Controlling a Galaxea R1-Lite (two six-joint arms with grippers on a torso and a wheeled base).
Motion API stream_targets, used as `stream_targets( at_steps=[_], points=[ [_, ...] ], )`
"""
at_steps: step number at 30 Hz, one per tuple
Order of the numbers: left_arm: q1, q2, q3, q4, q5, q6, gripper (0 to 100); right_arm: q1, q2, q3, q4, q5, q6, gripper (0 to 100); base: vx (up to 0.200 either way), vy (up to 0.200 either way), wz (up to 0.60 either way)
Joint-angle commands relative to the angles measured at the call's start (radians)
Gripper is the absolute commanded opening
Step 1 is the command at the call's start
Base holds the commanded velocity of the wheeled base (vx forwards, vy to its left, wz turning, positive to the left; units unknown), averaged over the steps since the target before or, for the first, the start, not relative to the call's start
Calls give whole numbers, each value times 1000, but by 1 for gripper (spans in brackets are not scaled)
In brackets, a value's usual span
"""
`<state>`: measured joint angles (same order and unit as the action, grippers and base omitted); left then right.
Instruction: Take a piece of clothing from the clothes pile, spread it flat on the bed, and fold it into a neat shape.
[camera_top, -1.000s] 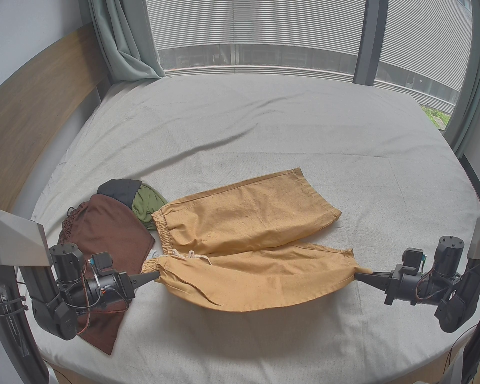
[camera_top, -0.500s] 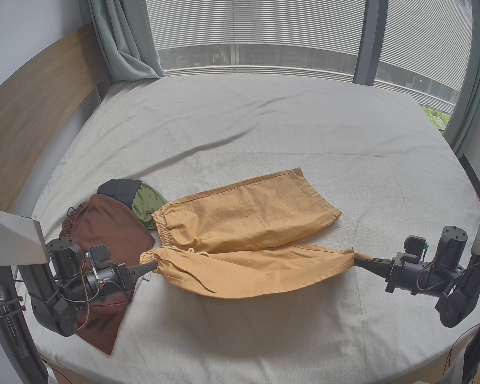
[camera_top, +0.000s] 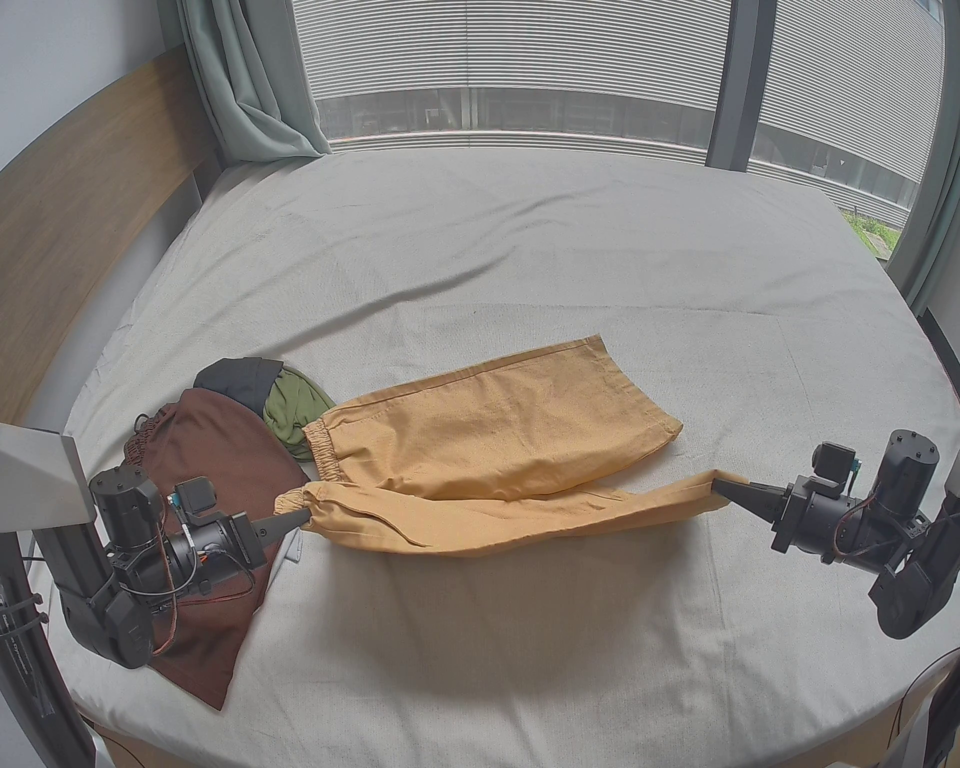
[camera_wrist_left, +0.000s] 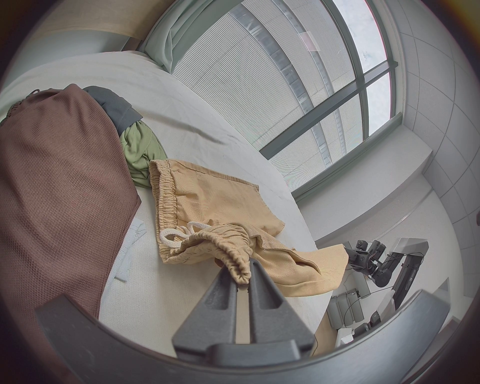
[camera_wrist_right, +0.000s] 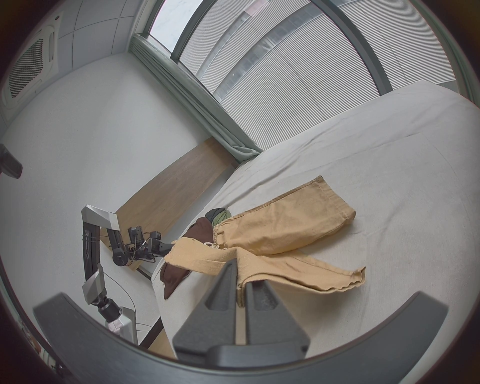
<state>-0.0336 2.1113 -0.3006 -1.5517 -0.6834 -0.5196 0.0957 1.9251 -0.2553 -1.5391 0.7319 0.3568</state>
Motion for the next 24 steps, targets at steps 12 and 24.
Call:
stream_targets(
  at_steps=[12, 24],
  points=[
    [-35, 3, -34, -1, 67, -23, 0, 16, -74, -15, 1, 0, 62, 0, 0, 0, 0],
    [-40, 6, -35, -1, 79, -25, 0, 35, -77, -58, 1, 0, 65, 0, 0, 0, 0]
  ],
)
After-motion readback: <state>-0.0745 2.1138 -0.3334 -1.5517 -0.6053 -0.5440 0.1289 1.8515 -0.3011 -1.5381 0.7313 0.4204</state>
